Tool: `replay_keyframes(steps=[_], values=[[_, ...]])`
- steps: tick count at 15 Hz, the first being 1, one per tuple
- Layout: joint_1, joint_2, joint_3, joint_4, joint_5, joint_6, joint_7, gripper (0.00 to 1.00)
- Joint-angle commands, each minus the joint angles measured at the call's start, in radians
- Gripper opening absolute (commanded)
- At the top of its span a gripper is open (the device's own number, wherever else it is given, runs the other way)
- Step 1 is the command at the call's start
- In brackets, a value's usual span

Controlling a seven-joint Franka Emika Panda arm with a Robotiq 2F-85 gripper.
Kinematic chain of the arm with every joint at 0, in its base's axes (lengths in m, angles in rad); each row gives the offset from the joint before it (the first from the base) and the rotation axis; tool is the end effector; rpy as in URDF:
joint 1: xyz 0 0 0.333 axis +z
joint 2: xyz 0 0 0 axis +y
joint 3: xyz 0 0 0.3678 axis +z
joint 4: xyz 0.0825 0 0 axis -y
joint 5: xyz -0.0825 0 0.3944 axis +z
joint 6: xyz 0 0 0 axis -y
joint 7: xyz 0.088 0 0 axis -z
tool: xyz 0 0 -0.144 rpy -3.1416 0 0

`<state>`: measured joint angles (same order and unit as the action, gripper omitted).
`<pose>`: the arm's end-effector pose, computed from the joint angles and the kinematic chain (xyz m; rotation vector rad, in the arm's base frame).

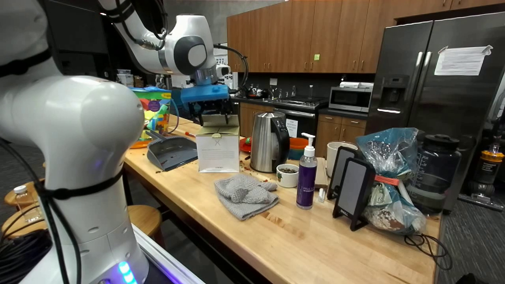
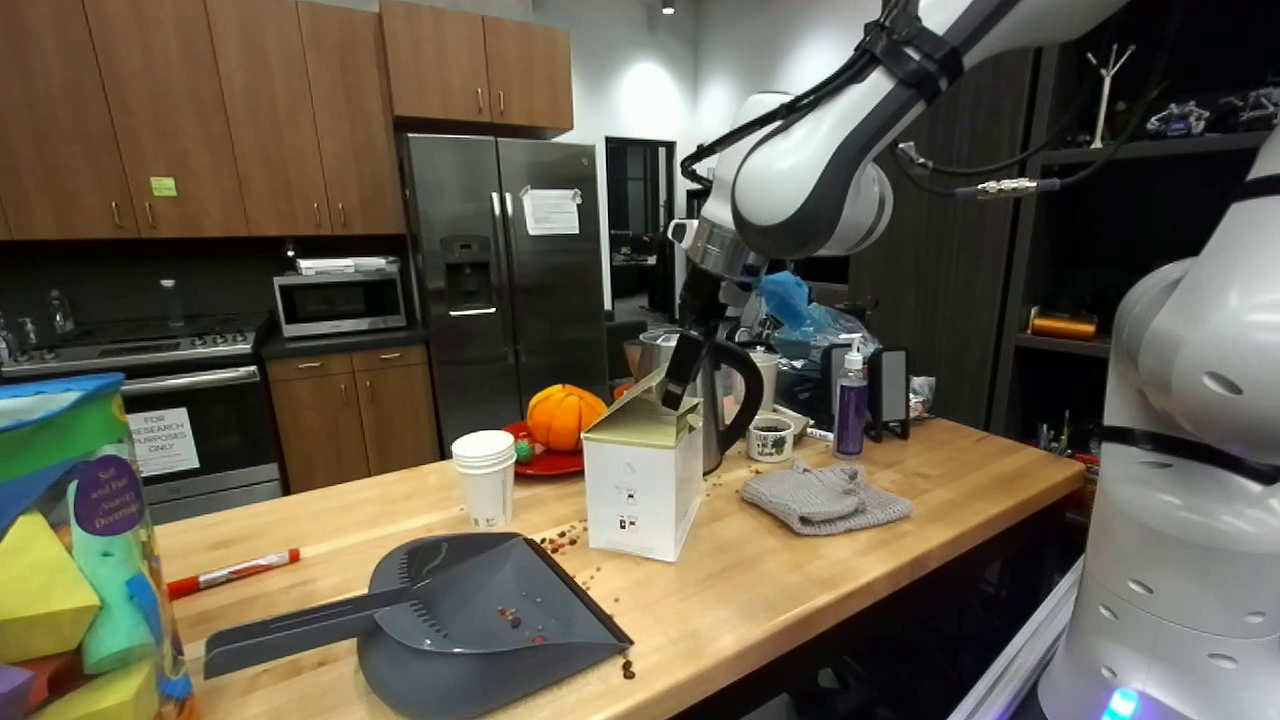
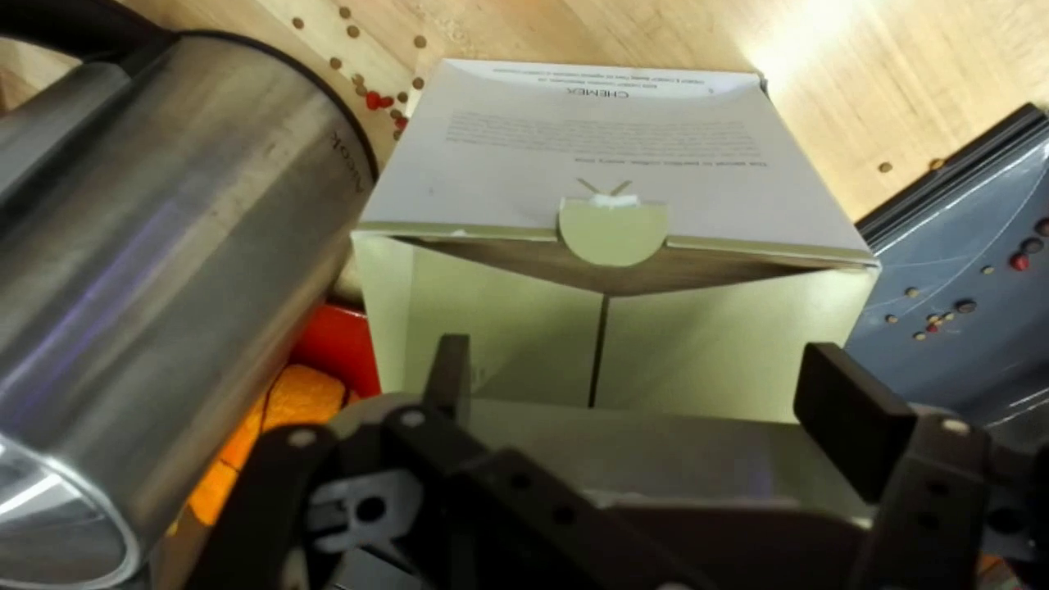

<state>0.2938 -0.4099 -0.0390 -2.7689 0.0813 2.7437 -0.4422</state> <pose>0.3887 0.0997 0.3811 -2.9084 -0.9451 -0.6002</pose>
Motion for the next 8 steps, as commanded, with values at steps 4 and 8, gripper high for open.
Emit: replay_keyframes(steps=[4, 8], values=[[0.037, -0.063, -0.007, -0.013, 0.008, 0.038, 0.003, 1.00], [0.062, -0.076, -0.015, -0.015, 0.014, 0.062, 0.002, 1.00]])
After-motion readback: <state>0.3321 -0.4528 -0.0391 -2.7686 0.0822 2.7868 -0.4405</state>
